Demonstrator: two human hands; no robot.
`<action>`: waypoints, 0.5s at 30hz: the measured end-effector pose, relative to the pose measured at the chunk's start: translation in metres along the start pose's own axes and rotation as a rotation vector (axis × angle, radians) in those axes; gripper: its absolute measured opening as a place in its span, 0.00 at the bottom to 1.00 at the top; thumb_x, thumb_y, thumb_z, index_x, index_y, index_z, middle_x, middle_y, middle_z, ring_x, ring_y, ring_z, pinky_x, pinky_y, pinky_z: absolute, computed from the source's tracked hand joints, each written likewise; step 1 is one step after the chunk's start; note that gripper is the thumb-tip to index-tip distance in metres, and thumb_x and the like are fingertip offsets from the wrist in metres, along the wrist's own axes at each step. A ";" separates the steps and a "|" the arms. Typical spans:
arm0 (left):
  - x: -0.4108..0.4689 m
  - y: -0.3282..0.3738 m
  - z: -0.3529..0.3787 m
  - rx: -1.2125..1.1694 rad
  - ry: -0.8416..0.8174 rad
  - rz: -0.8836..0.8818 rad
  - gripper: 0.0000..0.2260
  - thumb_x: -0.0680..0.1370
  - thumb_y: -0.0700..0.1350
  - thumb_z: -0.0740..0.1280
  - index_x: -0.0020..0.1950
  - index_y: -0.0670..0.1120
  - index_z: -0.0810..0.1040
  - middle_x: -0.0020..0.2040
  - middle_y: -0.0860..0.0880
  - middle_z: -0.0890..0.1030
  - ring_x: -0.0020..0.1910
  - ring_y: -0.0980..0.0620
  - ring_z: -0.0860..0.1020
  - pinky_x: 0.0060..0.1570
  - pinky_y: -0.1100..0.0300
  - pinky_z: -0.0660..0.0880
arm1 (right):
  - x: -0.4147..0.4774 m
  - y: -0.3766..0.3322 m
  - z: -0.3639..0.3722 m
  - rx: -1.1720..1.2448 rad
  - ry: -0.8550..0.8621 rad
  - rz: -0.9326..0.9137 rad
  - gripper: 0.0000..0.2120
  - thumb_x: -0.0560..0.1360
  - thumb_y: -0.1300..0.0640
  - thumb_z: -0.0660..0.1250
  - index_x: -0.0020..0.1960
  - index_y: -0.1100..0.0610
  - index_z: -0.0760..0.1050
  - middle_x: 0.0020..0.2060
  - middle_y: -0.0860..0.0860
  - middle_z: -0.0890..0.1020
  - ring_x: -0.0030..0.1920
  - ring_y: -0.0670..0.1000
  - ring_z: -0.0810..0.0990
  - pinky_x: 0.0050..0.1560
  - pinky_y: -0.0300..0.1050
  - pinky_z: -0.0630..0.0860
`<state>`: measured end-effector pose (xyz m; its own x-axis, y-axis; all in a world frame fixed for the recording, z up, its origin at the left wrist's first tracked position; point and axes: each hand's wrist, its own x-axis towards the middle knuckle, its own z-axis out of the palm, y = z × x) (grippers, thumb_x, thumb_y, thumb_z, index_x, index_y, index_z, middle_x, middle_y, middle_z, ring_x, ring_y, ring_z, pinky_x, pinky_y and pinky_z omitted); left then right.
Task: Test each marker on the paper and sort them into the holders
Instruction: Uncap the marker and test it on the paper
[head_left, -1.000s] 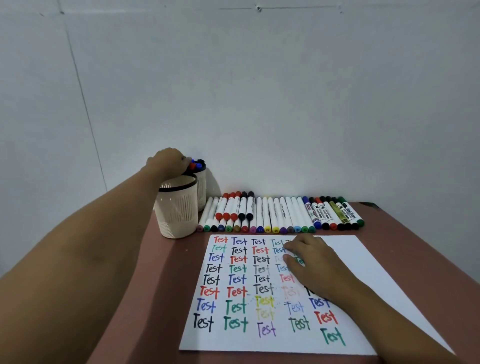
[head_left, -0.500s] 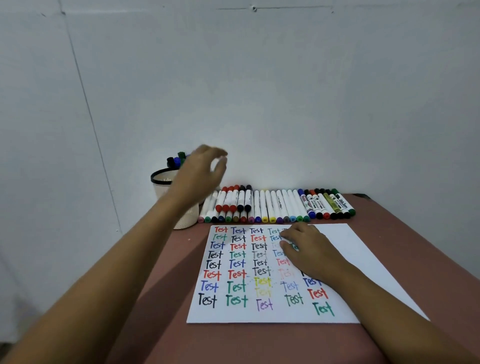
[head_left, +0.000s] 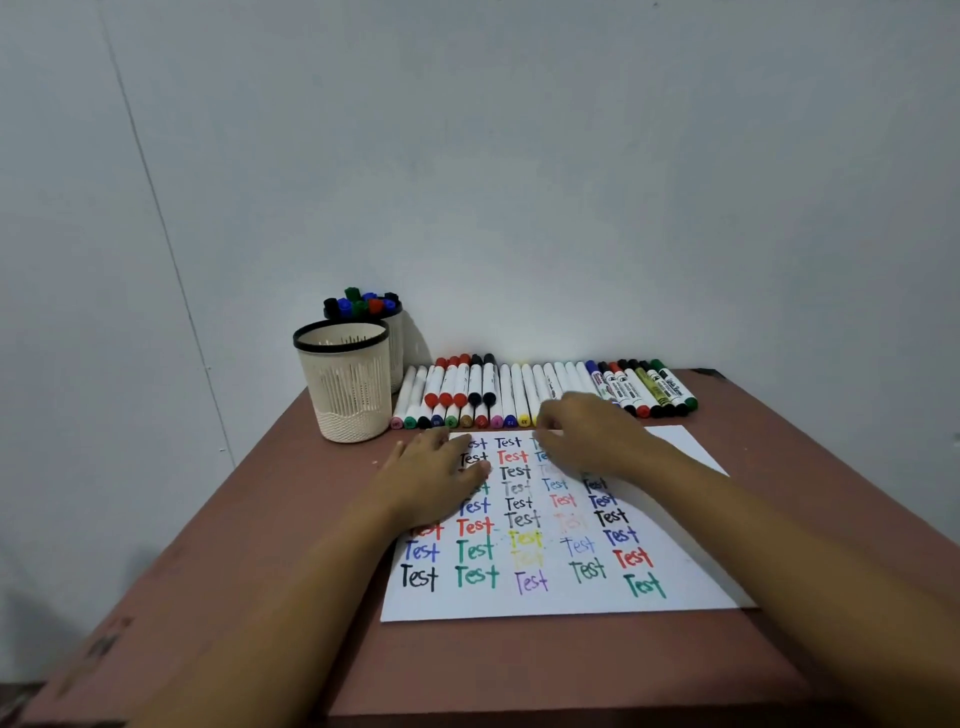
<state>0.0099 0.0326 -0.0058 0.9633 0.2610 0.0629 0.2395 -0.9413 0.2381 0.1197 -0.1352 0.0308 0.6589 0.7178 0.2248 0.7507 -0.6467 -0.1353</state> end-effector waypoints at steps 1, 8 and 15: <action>-0.001 0.000 -0.001 -0.003 -0.001 -0.003 0.26 0.80 0.61 0.51 0.75 0.52 0.58 0.77 0.48 0.54 0.75 0.50 0.52 0.73 0.46 0.48 | 0.010 -0.004 -0.001 0.027 0.025 -0.005 0.13 0.80 0.51 0.59 0.58 0.57 0.76 0.54 0.54 0.78 0.50 0.51 0.75 0.45 0.43 0.69; 0.001 0.000 -0.003 -0.037 0.046 -0.001 0.25 0.79 0.60 0.53 0.74 0.52 0.61 0.76 0.47 0.57 0.74 0.50 0.54 0.73 0.46 0.51 | 0.073 -0.029 0.022 0.029 0.095 0.050 0.16 0.80 0.54 0.59 0.65 0.59 0.73 0.60 0.59 0.76 0.61 0.59 0.73 0.57 0.51 0.73; 0.003 -0.003 0.000 -0.027 0.049 0.014 0.25 0.79 0.60 0.53 0.73 0.51 0.62 0.75 0.47 0.59 0.74 0.49 0.56 0.72 0.46 0.52 | 0.083 -0.032 0.042 -0.031 0.171 0.106 0.10 0.79 0.57 0.57 0.52 0.57 0.76 0.50 0.56 0.80 0.55 0.58 0.75 0.54 0.51 0.67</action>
<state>0.0125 0.0360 -0.0064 0.9592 0.2588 0.1141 0.2221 -0.9390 0.2625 0.1522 -0.0441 0.0135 0.7145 0.5926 0.3721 0.6739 -0.7258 -0.1381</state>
